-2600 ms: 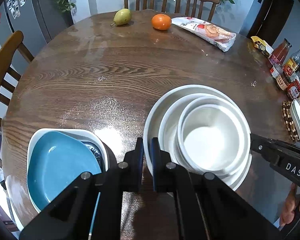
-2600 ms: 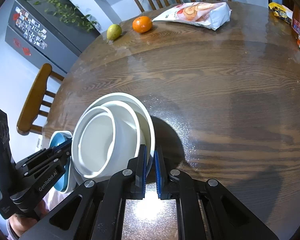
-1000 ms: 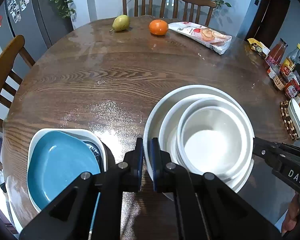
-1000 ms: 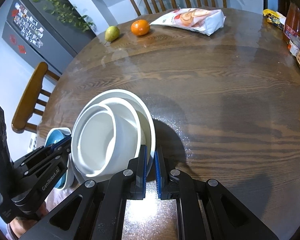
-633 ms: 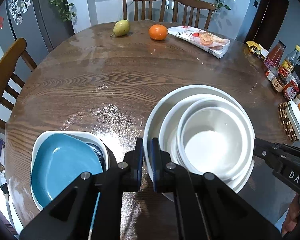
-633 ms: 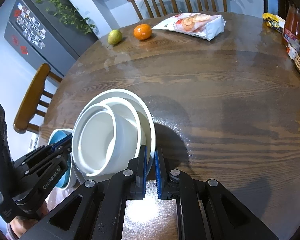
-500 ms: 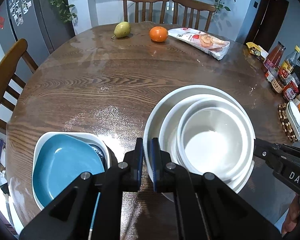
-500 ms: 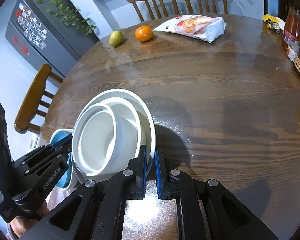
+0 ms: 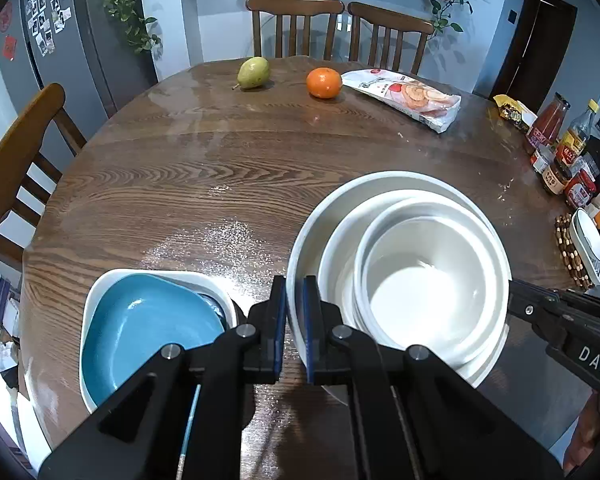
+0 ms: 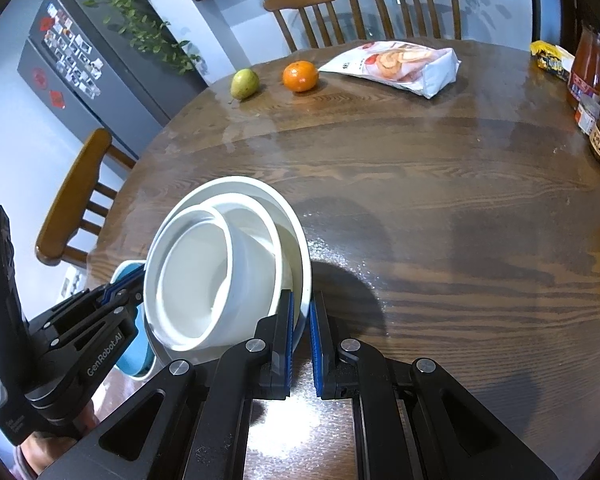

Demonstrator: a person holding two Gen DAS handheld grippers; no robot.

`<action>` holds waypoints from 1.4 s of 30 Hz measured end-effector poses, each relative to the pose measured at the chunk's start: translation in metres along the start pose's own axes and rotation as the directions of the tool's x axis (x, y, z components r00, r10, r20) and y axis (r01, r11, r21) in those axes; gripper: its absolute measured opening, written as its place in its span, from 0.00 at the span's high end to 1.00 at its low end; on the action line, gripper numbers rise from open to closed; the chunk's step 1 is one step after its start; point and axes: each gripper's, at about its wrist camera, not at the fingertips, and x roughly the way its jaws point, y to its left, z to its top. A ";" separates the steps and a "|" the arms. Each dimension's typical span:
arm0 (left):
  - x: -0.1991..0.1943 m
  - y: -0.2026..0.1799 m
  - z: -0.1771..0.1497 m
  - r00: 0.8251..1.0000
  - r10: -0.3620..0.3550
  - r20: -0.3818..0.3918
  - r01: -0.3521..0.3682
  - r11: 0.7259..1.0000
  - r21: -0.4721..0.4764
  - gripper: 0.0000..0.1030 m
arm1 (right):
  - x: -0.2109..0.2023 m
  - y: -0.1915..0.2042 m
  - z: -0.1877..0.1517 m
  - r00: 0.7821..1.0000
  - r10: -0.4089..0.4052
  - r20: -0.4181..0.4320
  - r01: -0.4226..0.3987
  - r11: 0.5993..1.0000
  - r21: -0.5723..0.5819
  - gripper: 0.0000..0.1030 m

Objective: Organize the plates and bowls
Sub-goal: 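Lift and carry the white stack over the blue dish in the tray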

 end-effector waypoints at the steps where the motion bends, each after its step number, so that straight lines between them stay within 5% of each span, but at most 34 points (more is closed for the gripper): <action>1: -0.001 0.001 0.000 1.000 0.000 0.002 0.000 1.000 -0.001 0.97 | 0.000 0.001 0.000 1.000 0.000 0.001 0.000 1.000 -0.001 0.90; 42: -0.021 0.042 0.002 0.998 0.023 0.057 -0.021 0.999 -0.028 0.97 | 0.001 0.047 0.005 1.000 0.015 0.023 -0.014 0.999 -0.046 0.90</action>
